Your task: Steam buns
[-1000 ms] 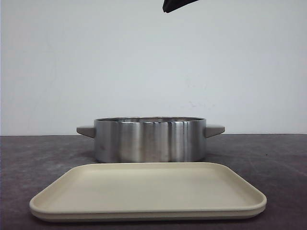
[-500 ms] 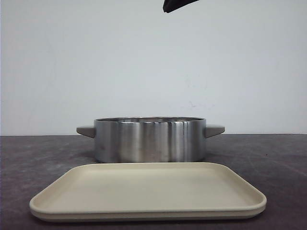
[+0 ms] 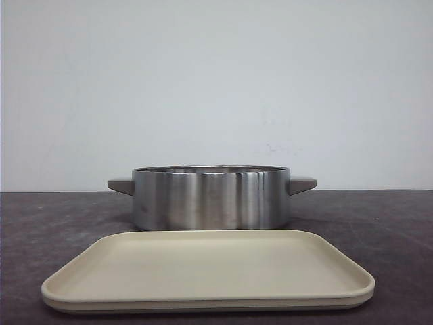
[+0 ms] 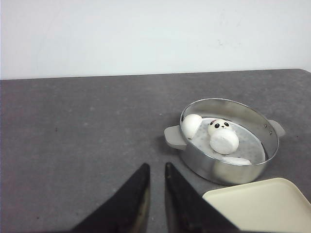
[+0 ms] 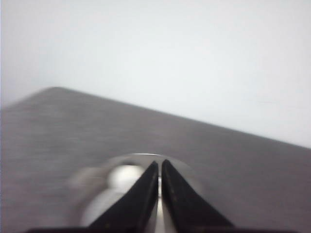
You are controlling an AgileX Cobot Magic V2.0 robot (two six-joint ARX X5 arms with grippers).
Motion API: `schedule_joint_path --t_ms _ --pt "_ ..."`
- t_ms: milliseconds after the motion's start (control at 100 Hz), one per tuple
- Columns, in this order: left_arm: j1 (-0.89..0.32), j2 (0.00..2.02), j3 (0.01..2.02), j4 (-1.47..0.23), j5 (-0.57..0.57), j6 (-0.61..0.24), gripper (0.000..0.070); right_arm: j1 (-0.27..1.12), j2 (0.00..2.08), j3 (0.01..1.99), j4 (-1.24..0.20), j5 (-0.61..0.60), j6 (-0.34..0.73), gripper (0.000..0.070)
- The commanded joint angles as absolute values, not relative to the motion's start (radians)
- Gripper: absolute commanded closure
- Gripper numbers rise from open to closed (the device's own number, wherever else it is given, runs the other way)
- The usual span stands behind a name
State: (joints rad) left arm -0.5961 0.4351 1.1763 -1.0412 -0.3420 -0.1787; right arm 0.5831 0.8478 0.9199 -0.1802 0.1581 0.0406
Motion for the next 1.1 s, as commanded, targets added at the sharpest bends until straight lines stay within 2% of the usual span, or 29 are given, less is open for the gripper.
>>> schedule_joint_path --t_ms 0,180,300,570,650,750,940,1090 --pt "-0.602 0.437 1.190 -1.032 -0.348 -0.186 0.0684 0.534 0.788 0.844 -0.136 0.155 -0.057 0.0696" --pt "-0.602 0.437 1.190 -1.032 -0.348 -0.186 0.0684 0.338 0.552 0.543 -0.012 0.058 -0.063 0.0696" --pt "-0.602 0.437 1.190 -1.031 -0.348 -0.186 0.0684 0.225 0.401 0.355 0.041 0.041 -0.062 0.0696" --pt "-0.602 0.437 1.190 -1.031 -0.348 -0.186 0.0684 0.119 0.106 0.065 0.051 0.042 -0.059 0.0696" --pt "-0.602 0.437 1.190 -1.032 -0.348 -0.186 0.0684 0.109 0.048 0.014 0.051 0.041 -0.059 0.0696" --pt "-0.602 0.437 1.190 -1.032 -0.348 -0.186 0.0684 0.107 0.003 0.012 -0.029 0.037 -0.059 0.0696" --pt "-0.602 0.437 1.190 -1.032 -0.348 -0.185 0.0684 0.107 0.004 0.012 -0.081 0.038 -0.059 0.0696" --pt "-0.602 0.437 1.190 -1.031 -0.348 -0.186 0.0684 0.107 0.004 0.012 -0.175 0.012 -0.042 0.0696"
